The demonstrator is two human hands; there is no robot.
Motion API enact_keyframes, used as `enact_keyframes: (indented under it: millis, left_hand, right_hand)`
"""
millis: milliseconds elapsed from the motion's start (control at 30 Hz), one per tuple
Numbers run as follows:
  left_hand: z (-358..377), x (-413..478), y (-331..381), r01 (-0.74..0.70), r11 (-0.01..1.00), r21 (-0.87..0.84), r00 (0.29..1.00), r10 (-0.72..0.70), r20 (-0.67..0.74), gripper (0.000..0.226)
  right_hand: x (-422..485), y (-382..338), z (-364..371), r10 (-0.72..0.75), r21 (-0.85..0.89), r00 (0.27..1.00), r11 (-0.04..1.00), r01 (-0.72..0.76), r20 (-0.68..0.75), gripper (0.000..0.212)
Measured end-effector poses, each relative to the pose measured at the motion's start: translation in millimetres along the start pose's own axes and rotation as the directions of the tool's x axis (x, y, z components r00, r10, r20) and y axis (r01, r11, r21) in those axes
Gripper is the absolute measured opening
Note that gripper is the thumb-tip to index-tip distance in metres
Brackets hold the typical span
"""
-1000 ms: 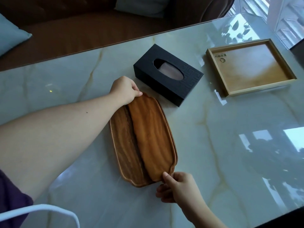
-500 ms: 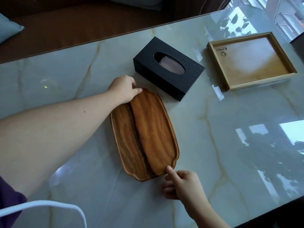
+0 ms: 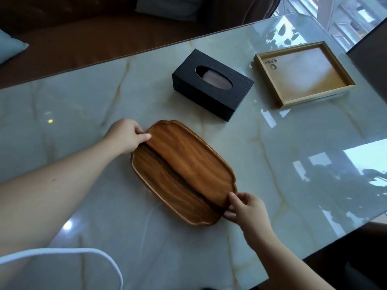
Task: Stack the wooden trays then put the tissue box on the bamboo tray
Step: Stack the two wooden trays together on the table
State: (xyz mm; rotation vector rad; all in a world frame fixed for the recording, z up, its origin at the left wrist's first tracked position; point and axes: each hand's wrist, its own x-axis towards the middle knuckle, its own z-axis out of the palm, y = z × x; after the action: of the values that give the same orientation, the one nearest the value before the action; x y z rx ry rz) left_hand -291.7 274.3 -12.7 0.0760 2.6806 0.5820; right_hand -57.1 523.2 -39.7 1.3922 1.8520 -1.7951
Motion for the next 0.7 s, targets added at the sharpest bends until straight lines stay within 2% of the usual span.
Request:
enact_keyframes:
  millis: [167,300,500,700]
  left_hand:
    - [0.3,-53.8,-19.9,-0.059,0.997,-0.054,0.997,0.056,-0.05,0.029]
    - [7.3,-81.6,-12.8,-0.054,0.995,-0.084,0.996,0.047,-0.08,0.036]
    - [22.3,-105.2,31.0,-0.043,0.977,-0.208,0.997,0.028,-0.075,0.035]
    - [56.4,-111.3,113.1,0.034,0.947,-0.32,0.996,-0.058,-0.065,0.038]
  right_hand:
    - [-0.4,-16.4,-13.5,-0.228,-0.174,0.97,0.962,0.21,-0.086,0.02]
    - [-4.5,-29.5,-33.1,-0.367,-0.34,0.92,0.889,0.306,-0.133,0.02]
    - [10.8,-46.6,-90.1,-0.45,-0.426,0.886,0.828,0.365,-0.114,0.019]
    - [65.4,-81.9,-164.2,-0.469,-0.394,0.877,0.83,0.395,-0.107,0.015]
